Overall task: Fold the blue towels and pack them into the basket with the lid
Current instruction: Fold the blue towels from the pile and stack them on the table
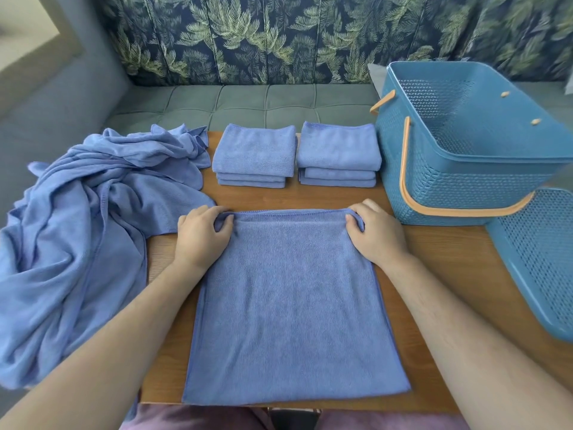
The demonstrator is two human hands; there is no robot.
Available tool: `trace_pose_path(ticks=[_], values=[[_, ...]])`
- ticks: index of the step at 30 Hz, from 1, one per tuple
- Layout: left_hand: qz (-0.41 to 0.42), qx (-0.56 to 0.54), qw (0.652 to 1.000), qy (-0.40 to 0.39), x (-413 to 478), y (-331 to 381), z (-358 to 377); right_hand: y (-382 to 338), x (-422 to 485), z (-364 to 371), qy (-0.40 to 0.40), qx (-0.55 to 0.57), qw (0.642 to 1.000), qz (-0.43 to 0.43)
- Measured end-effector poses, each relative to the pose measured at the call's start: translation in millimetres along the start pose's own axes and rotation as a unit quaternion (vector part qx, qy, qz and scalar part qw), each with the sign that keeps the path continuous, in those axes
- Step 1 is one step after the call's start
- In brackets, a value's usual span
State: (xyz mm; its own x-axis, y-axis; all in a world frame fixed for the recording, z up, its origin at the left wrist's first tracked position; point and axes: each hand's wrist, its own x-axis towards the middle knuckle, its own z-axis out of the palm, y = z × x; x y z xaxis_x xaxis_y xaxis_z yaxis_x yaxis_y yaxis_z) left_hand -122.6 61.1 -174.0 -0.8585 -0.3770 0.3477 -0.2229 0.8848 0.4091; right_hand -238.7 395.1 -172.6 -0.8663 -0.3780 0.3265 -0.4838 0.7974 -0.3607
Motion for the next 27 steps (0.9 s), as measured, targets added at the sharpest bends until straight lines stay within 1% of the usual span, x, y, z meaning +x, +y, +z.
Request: trace_pose_path(ticks=[2, 4, 7, 10, 14, 17, 21, 24, 27], values=[[0.009, 0.0, 1.0, -0.004, 0.5, -1.1, 0.9, 1.1, 0.5, 0.9, 0.003, 0.0, 1.0, -0.003], [0.021, -0.003, 1.0, 0.002, 0.4, -3.3, 2.1, 1.7, 0.5, 1.3, 0.022, 0.01, 1.0, -0.016], [0.03, -0.012, 0.999, 0.02, -0.3, -4.7, 3.8, 2.0, 1.1, 0.6, 0.037, 0.036, 0.998, -0.041], [0.034, -0.031, 0.999, 0.014, -0.5, -3.2, 2.7, 2.3, 1.7, -0.7, 0.039, 0.067, 0.995, -0.06], [0.05, -0.062, 0.997, 0.014, -1.0, -2.2, -1.6, 3.4, 0.6, -0.9, 0.061, 0.115, 0.99, -0.056], [0.059, -0.088, 0.994, 0.023, -0.2, -3.7, -3.4, 5.2, 0.4, -0.7, 0.073, 0.121, 0.988, -0.058], [0.012, -0.161, 0.986, 0.039, -1.3, 1.0, -9.9, 7.8, 0.7, -0.3, 0.094, 0.126, 0.985, -0.065], [-0.011, -0.182, 0.982, 0.051, -1.9, 4.1, -13.6, 7.8, 1.2, -0.6, 0.095, 0.126, 0.985, -0.066], [-0.026, -0.199, 0.979, 0.045, -1.8, 4.8, -18.9, 6.3, -1.2, -4.1, 0.088, 0.128, 0.987, -0.045]])
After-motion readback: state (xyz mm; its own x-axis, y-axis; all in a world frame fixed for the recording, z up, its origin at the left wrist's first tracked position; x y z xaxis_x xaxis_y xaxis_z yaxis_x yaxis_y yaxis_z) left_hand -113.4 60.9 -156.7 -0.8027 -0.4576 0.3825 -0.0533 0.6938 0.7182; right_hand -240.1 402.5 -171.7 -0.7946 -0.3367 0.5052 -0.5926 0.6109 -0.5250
